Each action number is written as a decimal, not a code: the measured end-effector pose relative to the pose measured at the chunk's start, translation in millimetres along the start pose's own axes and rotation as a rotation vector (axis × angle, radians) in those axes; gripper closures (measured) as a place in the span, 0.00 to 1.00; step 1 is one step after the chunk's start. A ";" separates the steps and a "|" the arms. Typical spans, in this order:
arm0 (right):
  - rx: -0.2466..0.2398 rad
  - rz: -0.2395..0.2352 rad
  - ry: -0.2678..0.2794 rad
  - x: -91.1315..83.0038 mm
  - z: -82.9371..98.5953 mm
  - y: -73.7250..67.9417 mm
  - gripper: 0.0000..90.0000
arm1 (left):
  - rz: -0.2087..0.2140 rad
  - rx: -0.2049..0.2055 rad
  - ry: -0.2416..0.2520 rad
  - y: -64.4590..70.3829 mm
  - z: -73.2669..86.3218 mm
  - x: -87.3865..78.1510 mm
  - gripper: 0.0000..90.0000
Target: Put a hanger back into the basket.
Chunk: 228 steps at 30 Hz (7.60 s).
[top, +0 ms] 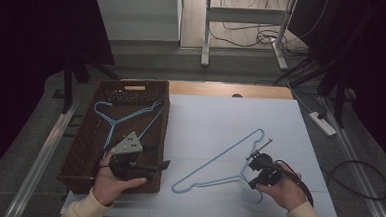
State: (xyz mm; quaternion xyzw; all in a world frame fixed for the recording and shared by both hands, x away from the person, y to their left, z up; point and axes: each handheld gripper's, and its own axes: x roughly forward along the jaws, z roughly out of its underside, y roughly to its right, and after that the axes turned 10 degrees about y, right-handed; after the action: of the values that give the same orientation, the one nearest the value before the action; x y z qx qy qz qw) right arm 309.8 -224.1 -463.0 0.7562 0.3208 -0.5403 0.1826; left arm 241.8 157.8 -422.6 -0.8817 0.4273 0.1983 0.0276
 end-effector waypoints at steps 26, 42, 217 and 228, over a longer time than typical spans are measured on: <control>-0.011 0.008 -0.012 -12.7 -12.1 -2.9 0.96 | 0.129 0.109 -0.251 66.8 6.7 108.4 0.35; -0.015 0.008 -0.010 -15.3 -13.1 -4.1 0.96 | 0.096 0.140 -0.372 62.8 31.3 181.0 0.46; 0.080 -0.270 1.117 -74.3 27.3 18.0 0.43 | 0.279 -0.280 -0.071 34.5 -64.1 108.2 0.97; 0.090 -0.198 1.000 -47.9 40.8 42.7 0.40 | 0.270 -0.221 -0.088 0.8 -77.5 68.4 0.97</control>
State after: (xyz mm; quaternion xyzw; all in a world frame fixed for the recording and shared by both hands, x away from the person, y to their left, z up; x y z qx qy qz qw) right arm 300.3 -294.4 -435.5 0.8954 0.4154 -0.1402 -0.0782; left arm 304.5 89.6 -376.7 -0.8044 0.5157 0.2845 -0.0774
